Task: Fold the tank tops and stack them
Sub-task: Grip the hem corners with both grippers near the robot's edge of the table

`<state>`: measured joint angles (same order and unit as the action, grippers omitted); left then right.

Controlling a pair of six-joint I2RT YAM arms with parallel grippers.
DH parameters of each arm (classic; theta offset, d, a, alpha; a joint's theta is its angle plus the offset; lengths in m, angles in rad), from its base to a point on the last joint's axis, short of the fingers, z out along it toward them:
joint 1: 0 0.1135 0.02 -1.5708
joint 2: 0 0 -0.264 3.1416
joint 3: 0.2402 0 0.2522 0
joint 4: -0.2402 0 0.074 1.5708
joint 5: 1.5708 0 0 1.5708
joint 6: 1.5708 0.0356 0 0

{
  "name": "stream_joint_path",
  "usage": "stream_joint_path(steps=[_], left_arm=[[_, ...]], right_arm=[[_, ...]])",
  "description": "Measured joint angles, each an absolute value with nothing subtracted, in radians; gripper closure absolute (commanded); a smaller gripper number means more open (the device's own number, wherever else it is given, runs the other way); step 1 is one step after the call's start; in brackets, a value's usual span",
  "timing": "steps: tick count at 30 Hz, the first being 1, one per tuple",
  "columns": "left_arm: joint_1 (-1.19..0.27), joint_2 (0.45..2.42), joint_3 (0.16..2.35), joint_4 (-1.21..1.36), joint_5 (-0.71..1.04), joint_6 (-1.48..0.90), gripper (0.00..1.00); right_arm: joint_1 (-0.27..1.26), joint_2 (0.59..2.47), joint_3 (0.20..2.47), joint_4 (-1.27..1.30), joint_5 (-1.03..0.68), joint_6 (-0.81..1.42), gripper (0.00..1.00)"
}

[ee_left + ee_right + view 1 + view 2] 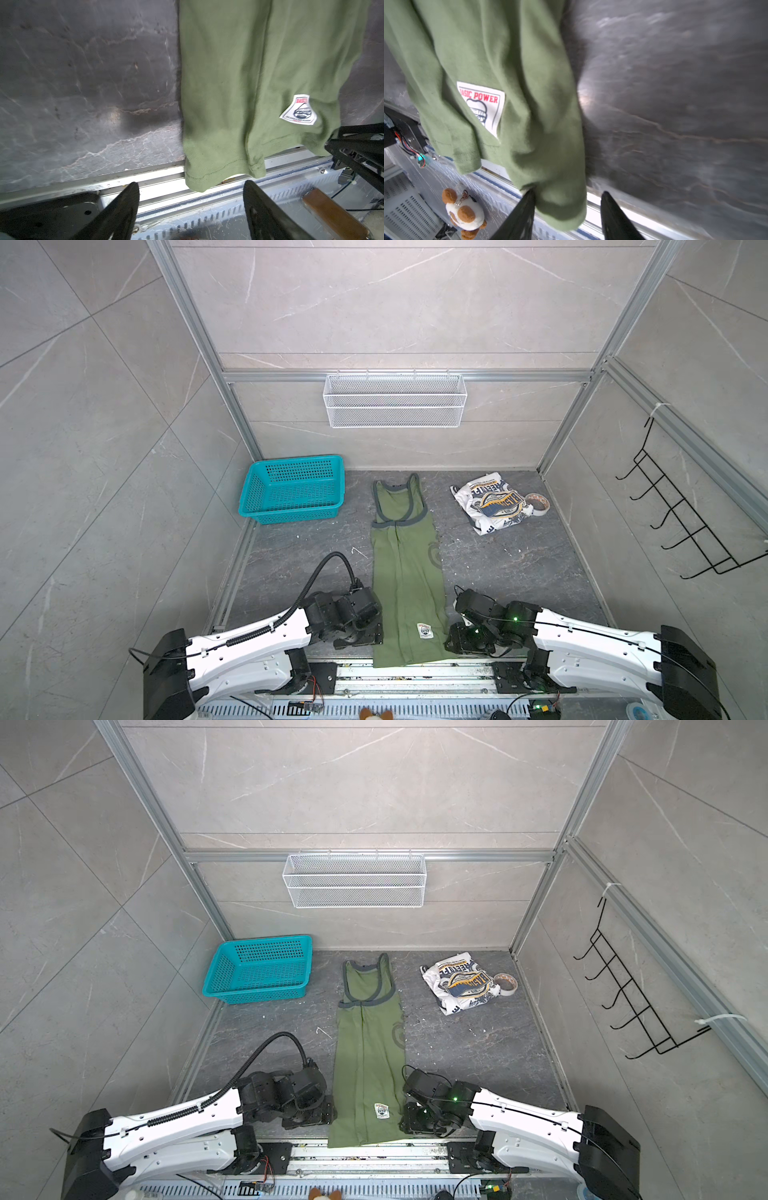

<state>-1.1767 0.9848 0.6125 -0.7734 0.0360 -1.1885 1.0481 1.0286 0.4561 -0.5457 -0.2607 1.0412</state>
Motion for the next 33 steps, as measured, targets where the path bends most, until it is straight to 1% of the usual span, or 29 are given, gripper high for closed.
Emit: stream_joint_path(steps=[2, 5, 11, 13, 15, 18, 21, 23, 27, 29, 33], left_arm=[[-1.235, 1.002, 0.577, -0.74, 0.035, -1.242, 0.23], [-1.287, 1.046, 0.547, -0.684, 0.036, -1.295, 0.33], [-1.319, 1.103, 0.486, -0.531, 0.051, -1.355, 0.4], [-1.32, 1.113, 0.482, -0.495, 0.057, -1.362, 0.44], [-1.322, 1.121, 0.479, -0.463, 0.062, -1.37, 0.5], [-1.324, 1.132, 0.47, -0.427, 0.064, -1.374, 0.66], [-1.324, 1.134, 0.469, -0.416, 0.063, -1.373, 0.75], [-1.324, 1.134, 0.478, -0.426, 0.062, -1.372, 0.81], [-1.321, 1.125, 0.553, -0.503, 0.043, -1.355, 0.85], [-1.297, 1.104, 0.614, -0.547, 0.033, -1.327, 0.88], [-1.155, 1.061, 0.726, -0.603, 0.027, -1.235, 0.89]], right_arm=[[1.065, 1.042, 0.453, -0.528, -0.262, 1.055, 0.51], [1.074, 1.044, 0.449, -0.514, -0.259, 1.068, 0.53], [1.08, 1.05, 0.43, -0.488, -0.258, 1.097, 0.65], [1.082, 1.053, 0.429, -0.486, -0.256, 1.108, 0.68], [1.085, 1.053, 0.428, -0.475, -0.255, 1.113, 0.72], [1.09, 1.063, 0.426, -0.458, -0.255, 1.123, 0.8], [1.095, 1.079, 0.426, -0.447, -0.256, 1.132, 0.89], [1.096, 1.083, 0.426, -0.447, -0.258, 1.134, 0.92], [1.096, 1.082, 0.472, -0.492, -0.252, 1.13, 0.95], [1.095, 1.082, 0.538, -0.544, -0.233, 1.122, 0.96], [1.047, 1.105, 0.709, -0.643, -0.194, 1.062, 0.99]])
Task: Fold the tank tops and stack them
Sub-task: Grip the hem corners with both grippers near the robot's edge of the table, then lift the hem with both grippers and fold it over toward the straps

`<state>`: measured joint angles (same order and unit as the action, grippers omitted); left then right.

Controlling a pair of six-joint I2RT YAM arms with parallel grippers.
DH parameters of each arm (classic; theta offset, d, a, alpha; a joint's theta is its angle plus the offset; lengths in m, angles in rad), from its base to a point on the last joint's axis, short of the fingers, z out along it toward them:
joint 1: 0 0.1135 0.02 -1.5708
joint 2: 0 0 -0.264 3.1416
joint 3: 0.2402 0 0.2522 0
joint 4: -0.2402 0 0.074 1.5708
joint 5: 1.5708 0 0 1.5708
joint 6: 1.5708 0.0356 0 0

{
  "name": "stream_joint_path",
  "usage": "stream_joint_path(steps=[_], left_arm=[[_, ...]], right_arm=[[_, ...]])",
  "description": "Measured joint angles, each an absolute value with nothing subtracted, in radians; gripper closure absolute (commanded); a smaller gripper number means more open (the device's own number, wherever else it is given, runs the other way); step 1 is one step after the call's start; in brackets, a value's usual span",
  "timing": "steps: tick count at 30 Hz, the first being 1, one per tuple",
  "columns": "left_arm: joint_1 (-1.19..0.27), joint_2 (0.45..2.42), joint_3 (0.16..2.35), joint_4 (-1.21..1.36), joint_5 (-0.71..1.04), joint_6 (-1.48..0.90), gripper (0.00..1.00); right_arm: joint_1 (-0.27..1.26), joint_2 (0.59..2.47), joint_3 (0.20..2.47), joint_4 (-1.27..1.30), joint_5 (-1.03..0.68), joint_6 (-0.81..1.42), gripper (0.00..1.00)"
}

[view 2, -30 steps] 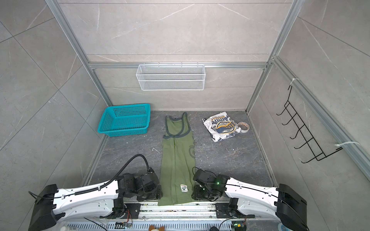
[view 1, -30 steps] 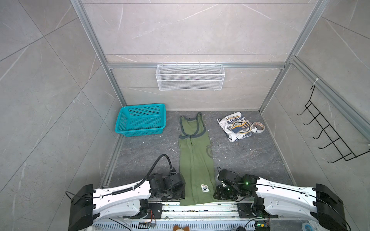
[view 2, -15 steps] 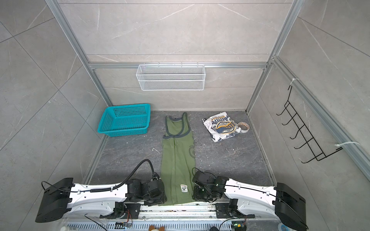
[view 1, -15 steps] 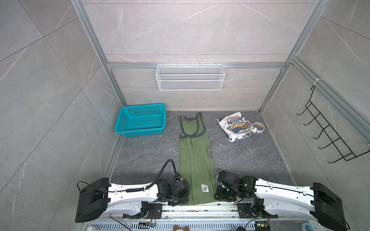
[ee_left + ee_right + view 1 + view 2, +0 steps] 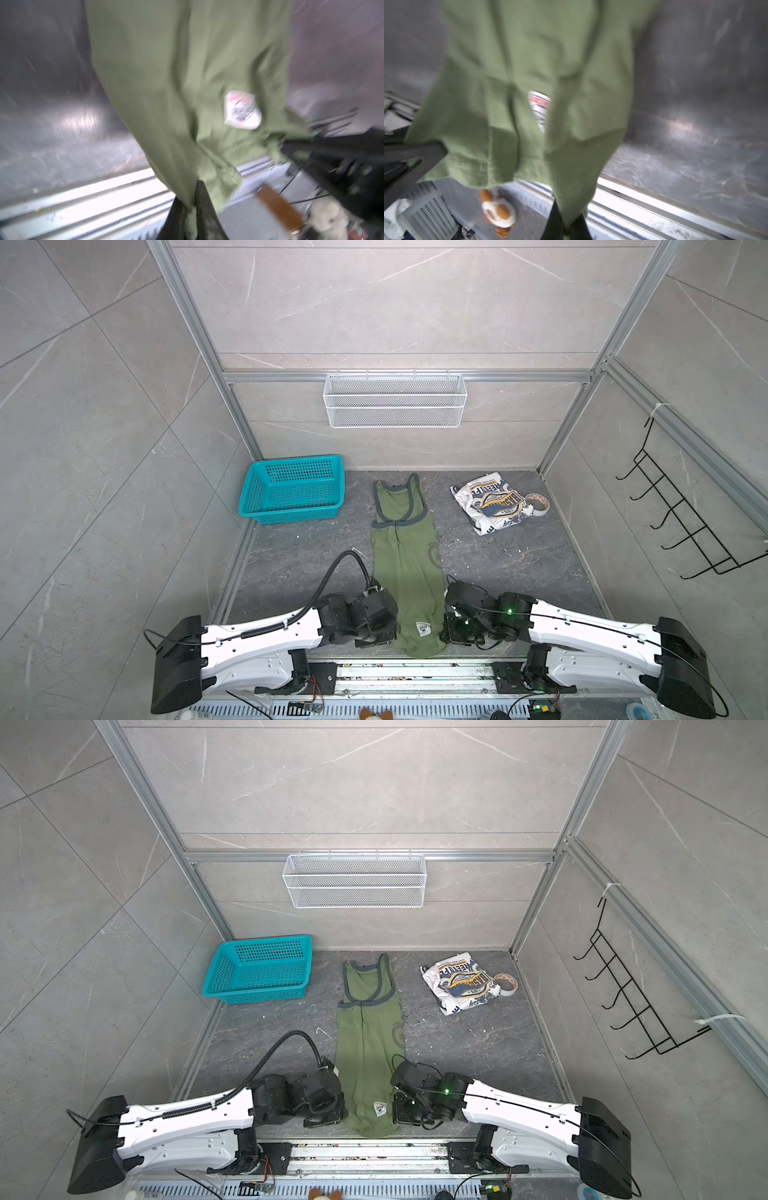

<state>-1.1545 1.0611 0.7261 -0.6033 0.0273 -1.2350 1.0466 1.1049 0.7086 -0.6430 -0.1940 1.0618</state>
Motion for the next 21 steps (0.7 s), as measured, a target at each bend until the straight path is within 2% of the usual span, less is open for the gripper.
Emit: stream_joint_path(steps=[4, 8, 14, 21], left_arm=[[-0.92, 1.11, 0.833, -0.617, 0.056, -1.1, 0.9], [-0.762, 1.282, 0.982, -0.613, 0.07, -0.968, 0.91], [-0.612, 1.534, 1.151, -0.558, 0.111, -0.861, 0.91], [-0.503, 1.756, 1.289, -0.507, 0.144, -0.825, 0.9]], right_arm=[[0.862, 1.183, 0.849, -0.682, -0.183, 0.962, 0.99], [0.705, 1.325, 0.98, -0.7, -0.176, 0.85, 0.99], [0.562, 1.578, 1.185, -0.673, -0.183, 0.721, 0.98], [0.497, 1.808, 1.393, -0.654, -0.188, 0.634, 0.98]])
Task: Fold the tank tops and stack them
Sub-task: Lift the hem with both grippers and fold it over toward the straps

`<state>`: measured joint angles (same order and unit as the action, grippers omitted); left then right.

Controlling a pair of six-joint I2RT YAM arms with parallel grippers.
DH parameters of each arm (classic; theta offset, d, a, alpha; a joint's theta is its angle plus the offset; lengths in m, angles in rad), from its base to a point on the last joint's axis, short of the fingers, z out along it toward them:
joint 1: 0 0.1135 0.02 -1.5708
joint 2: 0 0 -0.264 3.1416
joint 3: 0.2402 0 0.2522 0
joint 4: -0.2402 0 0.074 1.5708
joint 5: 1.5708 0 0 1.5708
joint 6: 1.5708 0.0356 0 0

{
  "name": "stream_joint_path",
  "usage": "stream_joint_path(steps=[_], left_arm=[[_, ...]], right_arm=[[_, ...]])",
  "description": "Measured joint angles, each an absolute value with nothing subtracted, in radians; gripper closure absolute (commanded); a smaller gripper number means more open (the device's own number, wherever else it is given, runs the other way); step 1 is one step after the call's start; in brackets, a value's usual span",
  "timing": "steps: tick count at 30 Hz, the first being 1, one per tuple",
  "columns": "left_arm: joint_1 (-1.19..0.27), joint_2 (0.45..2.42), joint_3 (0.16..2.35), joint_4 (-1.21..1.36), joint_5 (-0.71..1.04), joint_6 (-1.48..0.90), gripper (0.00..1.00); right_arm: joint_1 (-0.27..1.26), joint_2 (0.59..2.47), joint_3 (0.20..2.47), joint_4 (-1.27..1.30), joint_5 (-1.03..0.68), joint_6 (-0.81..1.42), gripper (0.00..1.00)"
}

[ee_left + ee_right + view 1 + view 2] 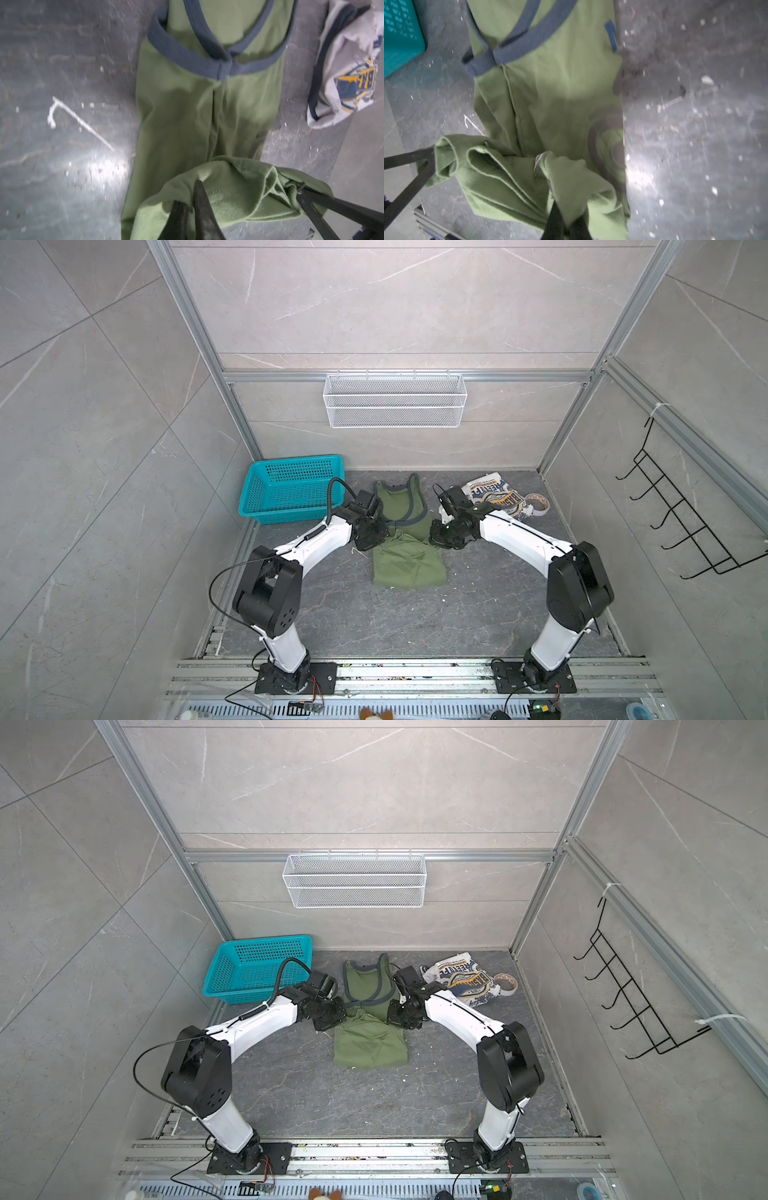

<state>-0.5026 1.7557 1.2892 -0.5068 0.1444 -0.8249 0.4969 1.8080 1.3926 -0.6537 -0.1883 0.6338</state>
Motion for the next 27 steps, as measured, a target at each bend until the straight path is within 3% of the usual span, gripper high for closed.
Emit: stream_joint_path(steps=[4, 8, 12, 19, 27], left_arm=[[-0.469, 1.834, 1.353, -0.492, 0.146, -0.809, 0.81], [-0.446, 1.917, 1.424, -0.484, 0.144, -0.791, 0.57], [-0.429, 1.954, 1.467, -0.501, 0.125, -0.78, 0.43], [-0.428, 1.848, 1.417, -0.527, 0.013, -0.773, 0.3], [-0.573, 1.573, 1.193, -0.532, -0.018, -0.767, 0.23]], right_arm=[[0.466, 1.884, 1.459, -0.65, -0.198, 0.614, 0.9], [0.442, 1.94, 1.499, -0.646, -0.199, 0.594, 0.58], [0.421, 1.969, 1.542, -0.653, -0.187, 0.579, 0.39], [0.4, 1.925, 1.537, -0.668, -0.154, 0.544, 0.34], [0.401, 1.686, 1.221, -0.61, -0.247, 0.543, 0.34]])
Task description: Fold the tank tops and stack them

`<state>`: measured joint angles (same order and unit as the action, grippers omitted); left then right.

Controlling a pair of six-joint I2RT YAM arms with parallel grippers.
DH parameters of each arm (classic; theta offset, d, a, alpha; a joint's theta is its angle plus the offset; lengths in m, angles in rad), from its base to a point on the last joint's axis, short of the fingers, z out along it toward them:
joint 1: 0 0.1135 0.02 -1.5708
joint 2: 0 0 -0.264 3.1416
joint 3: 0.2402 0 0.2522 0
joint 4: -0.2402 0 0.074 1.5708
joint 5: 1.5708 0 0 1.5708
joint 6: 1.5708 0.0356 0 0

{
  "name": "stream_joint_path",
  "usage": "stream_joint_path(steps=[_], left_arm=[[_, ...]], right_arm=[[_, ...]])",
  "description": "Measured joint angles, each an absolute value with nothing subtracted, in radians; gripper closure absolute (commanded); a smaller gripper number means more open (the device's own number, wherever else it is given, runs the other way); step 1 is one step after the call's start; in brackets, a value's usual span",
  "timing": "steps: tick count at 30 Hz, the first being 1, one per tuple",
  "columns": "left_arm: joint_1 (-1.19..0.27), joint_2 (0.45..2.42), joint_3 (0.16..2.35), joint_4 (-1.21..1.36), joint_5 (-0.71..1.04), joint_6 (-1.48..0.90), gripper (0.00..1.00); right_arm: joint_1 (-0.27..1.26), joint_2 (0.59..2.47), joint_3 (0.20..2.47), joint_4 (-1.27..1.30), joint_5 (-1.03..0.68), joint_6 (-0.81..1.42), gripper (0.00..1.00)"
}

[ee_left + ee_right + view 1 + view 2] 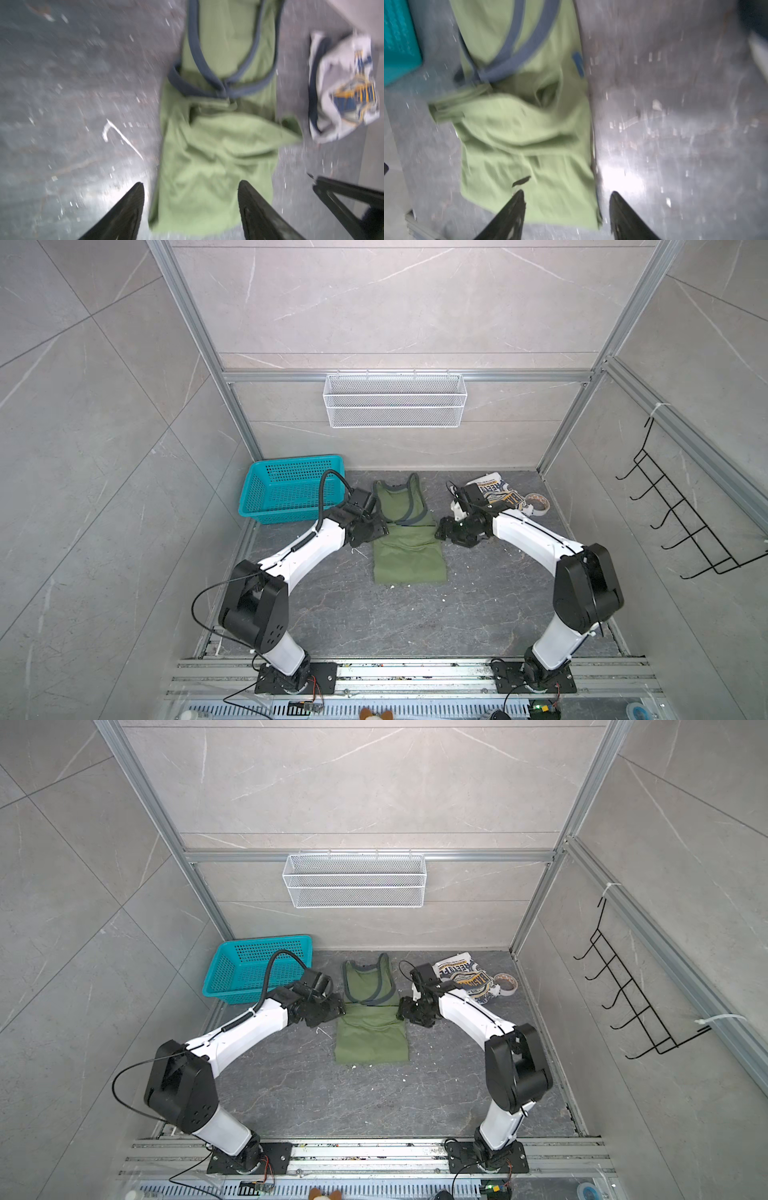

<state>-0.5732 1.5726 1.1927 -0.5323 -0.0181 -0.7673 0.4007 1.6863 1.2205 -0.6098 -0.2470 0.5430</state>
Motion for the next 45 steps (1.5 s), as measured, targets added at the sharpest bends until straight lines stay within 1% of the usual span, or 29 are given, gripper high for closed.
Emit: stream_joint_path(steps=[4, 8, 11, 14, 16, 19, 21, 23, 25, 29, 31, 33, 36, 37, 39, 40, 45], left_arm=[[-0.643, 1.525, 1.028, -0.511, 0.026, -0.784, 0.19], [-0.653, 1.456, 0.855, -0.458, 0.036, -0.822, 0.16], [-0.653, 1.405, 0.764, -0.395, 0.062, -0.851, 0.16], [-0.653, 1.399, 0.72, -0.319, 0.091, -0.88, 0.17], [-0.653, 1.402, 0.705, -0.28, 0.109, -0.894, 0.2], [-0.653, 1.425, 0.701, -0.22, 0.121, -0.913, 0.27], [-0.653, 1.454, 0.7, -0.186, 0.134, -0.925, 0.34], [-0.653, 1.48, 0.699, -0.163, 0.139, -0.932, 0.38], [-0.653, 1.5, 0.697, -0.149, 0.142, -0.937, 0.46], [-0.653, 1.52, 0.697, -0.121, 0.142, -0.943, 0.57], [-0.653, 1.526, 0.698, -0.115, 0.141, -0.944, 0.65], [-0.653, 1.531, 0.698, -0.112, 0.136, -0.946, 0.74], [-0.652, 1.538, 0.699, -0.127, 0.121, -0.946, 0.91], [-0.652, 1.538, 0.701, -0.133, 0.114, -0.944, 0.94], [-0.652, 1.536, 0.707, -0.148, 0.097, -0.944, 0.99], [-0.654, 1.532, 0.709, -0.156, 0.086, -0.944, 1.0], [-0.657, 1.453, 0.709, -0.222, 0.032, -0.94, 1.0]], right_arm=[[0.408, 1.591, 1.029, -0.569, -0.318, 0.572, 0.34], [0.411, 1.525, 0.883, -0.492, -0.387, 0.615, 0.33], [0.411, 1.514, 0.821, -0.426, -0.423, 0.649, 0.33], [0.411, 1.518, 0.786, -0.362, -0.446, 0.68, 0.33], [0.411, 1.533, 0.778, -0.321, -0.455, 0.693, 0.34], [0.411, 1.566, 0.773, -0.268, -0.463, 0.712, 0.37], [0.412, 1.588, 0.768, -0.236, -0.466, 0.723, 0.42], [0.414, 1.605, 0.765, -0.21, -0.477, 0.738, 0.46], [0.42, 1.613, 0.762, -0.188, -0.48, 0.746, 0.5], [0.433, 1.63, 0.757, -0.153, -0.486, 0.762, 0.62], [0.438, 1.635, 0.757, -0.146, -0.484, 0.767, 0.71], [0.439, 1.634, 0.755, -0.15, -0.469, 0.765, 0.78], [0.44, 1.633, 0.756, -0.165, -0.445, 0.762, 0.9], [0.44, 1.63, 0.756, -0.168, -0.438, 0.756, 0.92], [0.443, 1.619, 0.757, -0.186, -0.424, 0.746, 0.97], [0.445, 1.612, 0.759, -0.196, -0.414, 0.738, 0.98], [0.451, 1.56, 0.763, -0.245, -0.376, 0.714, 1.0]])
